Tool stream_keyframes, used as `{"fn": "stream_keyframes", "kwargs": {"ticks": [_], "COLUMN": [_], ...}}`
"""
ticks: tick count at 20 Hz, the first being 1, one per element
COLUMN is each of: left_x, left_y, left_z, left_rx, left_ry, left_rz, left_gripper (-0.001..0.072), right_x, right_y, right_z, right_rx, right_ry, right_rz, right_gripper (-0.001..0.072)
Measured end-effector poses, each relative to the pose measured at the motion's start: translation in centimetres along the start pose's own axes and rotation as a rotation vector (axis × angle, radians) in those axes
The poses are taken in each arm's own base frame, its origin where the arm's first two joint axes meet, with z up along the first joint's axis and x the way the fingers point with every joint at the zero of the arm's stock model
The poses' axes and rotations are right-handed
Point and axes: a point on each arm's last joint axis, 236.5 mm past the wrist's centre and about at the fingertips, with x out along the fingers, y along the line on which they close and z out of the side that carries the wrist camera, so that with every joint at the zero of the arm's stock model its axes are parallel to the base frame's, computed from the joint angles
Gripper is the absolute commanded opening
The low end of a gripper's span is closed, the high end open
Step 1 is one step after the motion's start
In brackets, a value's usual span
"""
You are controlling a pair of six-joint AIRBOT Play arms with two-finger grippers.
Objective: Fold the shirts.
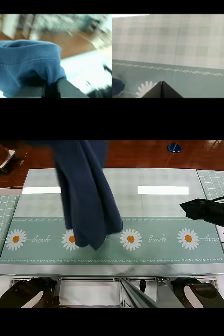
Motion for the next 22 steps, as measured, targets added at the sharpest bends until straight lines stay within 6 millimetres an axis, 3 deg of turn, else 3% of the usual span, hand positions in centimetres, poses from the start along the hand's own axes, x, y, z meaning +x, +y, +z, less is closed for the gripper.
{"fn": "stream_keyframes", "kwargs": {"ticks": [4, 9, 10, 11, 12, 14, 15, 16, 17, 19, 22], "left_x": [3.3, 2.9, 2.5, 1.9, 1.4, 0.1, -0.4, -1.0, -1.4, -1.8, -3.4], "left_y": [0.9, 5.9, 6.9, 7.9, 8.6, 9.6, 9.8, 10.1, 10.6, 12.2, 16.5], "left_z": [-11.5, -24.5, -27.0, -29.6, -31.9, -36.3, -37.9, -39.1, -39.5, -38.1, -32.5], "left_rx": [-0.133, -0.229, -0.253, -0.279, -0.312, -0.374, -0.393, -0.410, -0.417, -0.406, -0.336], "left_ry": [0.213, 0.466, 0.514, 0.568, 0.623, 0.742, 0.797, 0.849, 0.884, 0.902, 0.852], "left_rz": [-0.018, 0.099, 0.127, 0.156, 0.182, 0.227, 0.242, 0.255, 0.269, 0.296, 0.398], "left_gripper": [0.0026, 0.0029, 0.0128, 0.0434, 0.0508, 0.0508, 0.0508, 0.0507, 0.0508, 0.0508, 0.0507], "right_x": [-0.3, -0.3, -0.1, 0.3, 0.7, 2.2, 3.0, 3.9, 4.8, 6.1, 5.4], "right_y": [-0.5, -1.5, -1.7, -1.9, -2.2, -2.9, -3.2, -3.6, -4.1, -5.3, -10.1], "right_z": [0.1, -0.1, -0.3, -0.5, -0.8, -1.6, -2.2, -2.7, -3.3, -3.7, -3.0], "right_rx": [-0.006, -0.014, -0.011, -0.006, -0.001, 0.019, 0.032, 0.046, 0.060, 0.085, 0.126], "right_ry": [-0.010, 0.001, 0.012, 0.028, 0.047, 0.099, 0.131, 0.165, 0.196, 0.241, 0.250], "right_rz": [-0.026, -0.066, -0.072, -0.077, -0.081, -0.091, -0.096, -0.100, -0.107, -0.129, -0.258], "right_gripper": [0.0019, 0.0019, 0.0019, 0.0019, 0.0019, 0.0021, 0.0099, 0.0364, 0.0417, 0.0418, 0.0417]}}
